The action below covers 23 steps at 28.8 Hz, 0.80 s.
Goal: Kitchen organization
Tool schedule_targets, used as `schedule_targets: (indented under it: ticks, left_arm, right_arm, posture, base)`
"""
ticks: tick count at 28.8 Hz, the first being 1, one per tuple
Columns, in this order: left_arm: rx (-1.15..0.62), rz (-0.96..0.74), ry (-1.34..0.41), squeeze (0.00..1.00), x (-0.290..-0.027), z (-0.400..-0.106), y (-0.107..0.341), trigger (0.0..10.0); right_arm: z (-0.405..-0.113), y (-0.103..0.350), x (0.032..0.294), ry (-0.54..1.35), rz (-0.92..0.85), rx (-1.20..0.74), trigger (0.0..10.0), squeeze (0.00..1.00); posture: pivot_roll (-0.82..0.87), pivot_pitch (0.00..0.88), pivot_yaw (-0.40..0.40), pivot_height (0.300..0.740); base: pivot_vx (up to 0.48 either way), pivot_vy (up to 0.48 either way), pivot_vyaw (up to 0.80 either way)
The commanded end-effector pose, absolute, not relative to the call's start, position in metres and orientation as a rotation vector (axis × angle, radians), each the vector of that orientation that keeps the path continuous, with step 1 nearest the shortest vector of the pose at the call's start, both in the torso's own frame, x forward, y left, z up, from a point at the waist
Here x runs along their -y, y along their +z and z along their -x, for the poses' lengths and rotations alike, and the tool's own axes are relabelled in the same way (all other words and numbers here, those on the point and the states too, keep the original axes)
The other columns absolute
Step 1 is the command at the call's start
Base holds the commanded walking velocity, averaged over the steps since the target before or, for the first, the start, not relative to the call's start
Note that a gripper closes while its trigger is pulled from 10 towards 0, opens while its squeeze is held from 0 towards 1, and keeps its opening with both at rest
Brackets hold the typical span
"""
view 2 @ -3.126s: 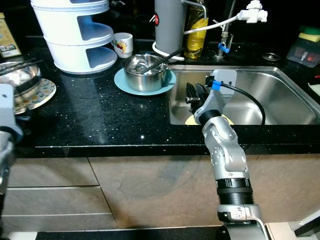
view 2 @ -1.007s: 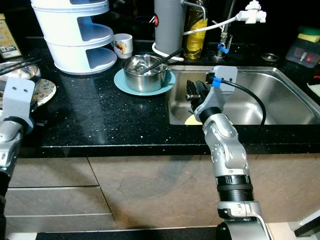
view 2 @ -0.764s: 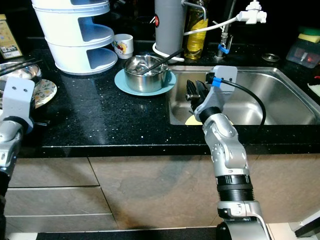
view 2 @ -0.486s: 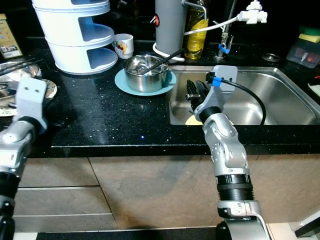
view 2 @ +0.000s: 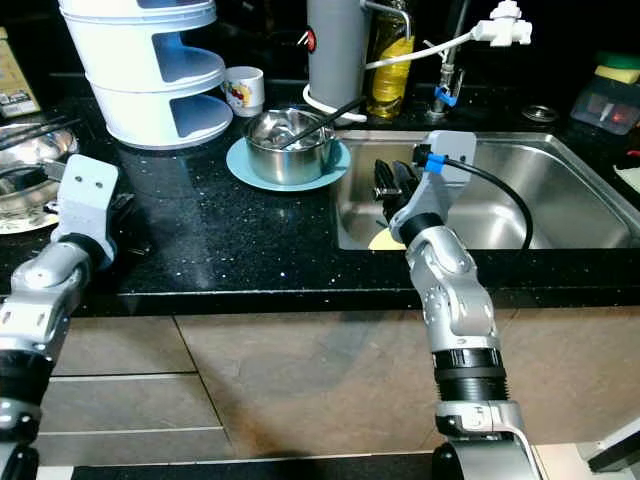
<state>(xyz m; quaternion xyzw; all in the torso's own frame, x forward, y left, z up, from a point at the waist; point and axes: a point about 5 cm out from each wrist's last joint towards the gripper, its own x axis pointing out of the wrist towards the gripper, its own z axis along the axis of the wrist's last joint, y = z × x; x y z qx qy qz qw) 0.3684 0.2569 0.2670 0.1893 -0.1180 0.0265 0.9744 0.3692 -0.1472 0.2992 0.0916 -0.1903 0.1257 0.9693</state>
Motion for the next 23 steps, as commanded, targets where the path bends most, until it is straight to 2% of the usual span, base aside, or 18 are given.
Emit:
schedule_targets:
  ticks: [1,5,10,13,14,16,20,23]
  left_arm:
    - [0.167,-0.404,0.043,0.00,-0.256,-0.368,0.248,10.0]
    - [0.205,-0.459,0.039,0.00,-0.250,-0.364,0.254,10.0]
    - [0.190,-0.448,0.040,0.00,-0.242,-0.360,0.250,10.0]
    - [0.249,-0.251,-0.017,0.00,-0.224,-0.350,0.250,10.0]
    - [0.249,-0.251,-0.017,0.00,-0.224,-0.350,0.250,10.0]
    - [0.343,-0.135,-0.067,0.00,-0.213,-0.341,0.258,10.0]
    - [0.460,-0.129,-0.152,0.00,-0.201,-0.325,0.271,10.0]
    - [0.469,-0.148,-0.176,0.00,-0.198,-0.321,0.274,10.0]
  right_arm:
    - [-0.369,0.298,0.150,0.240,-0.183,0.388,10.0,0.00]
    - [-0.368,0.296,0.148,0.242,-0.186,0.384,10.0,0.00]
    - [-0.367,0.294,0.148,0.243,-0.184,0.376,10.0,0.00]
    - [-0.364,0.287,0.147,0.245,-0.172,0.355,10.0,0.00]
    - [-0.364,0.287,0.147,0.245,-0.172,0.355,10.0,0.00]
    - [-0.360,0.280,0.147,0.250,-0.175,0.348,10.0,0.00]
    - [-0.347,0.278,0.146,0.288,-0.284,0.384,10.0,0.00]
    - [-0.343,0.277,0.146,0.307,-0.302,0.393,10.0,0.00]
  posture:
    - [0.04,0.191,-0.023,0.740]
    - [0.04,0.184,-0.018,0.740]
    - [0.04,0.184,-0.018,0.740]
    - [0.05,0.185,-0.014,0.740]
    - [0.05,0.185,-0.014,0.740]
    - [0.05,0.187,-0.017,0.740]
    - [0.05,0.187,-0.017,0.740]
    - [0.05,0.188,-0.015,0.740]
  base:
    - [0.000,0.000,0.00]
    - [0.000,0.000,0.00]
    - [0.000,0.000,0.00]
    - [0.000,0.000,0.00]
    - [0.000,0.000,0.00]
    - [0.000,0.000,0.00]
    - [0.000,0.000,0.00]
    - [0.000,0.000,0.00]
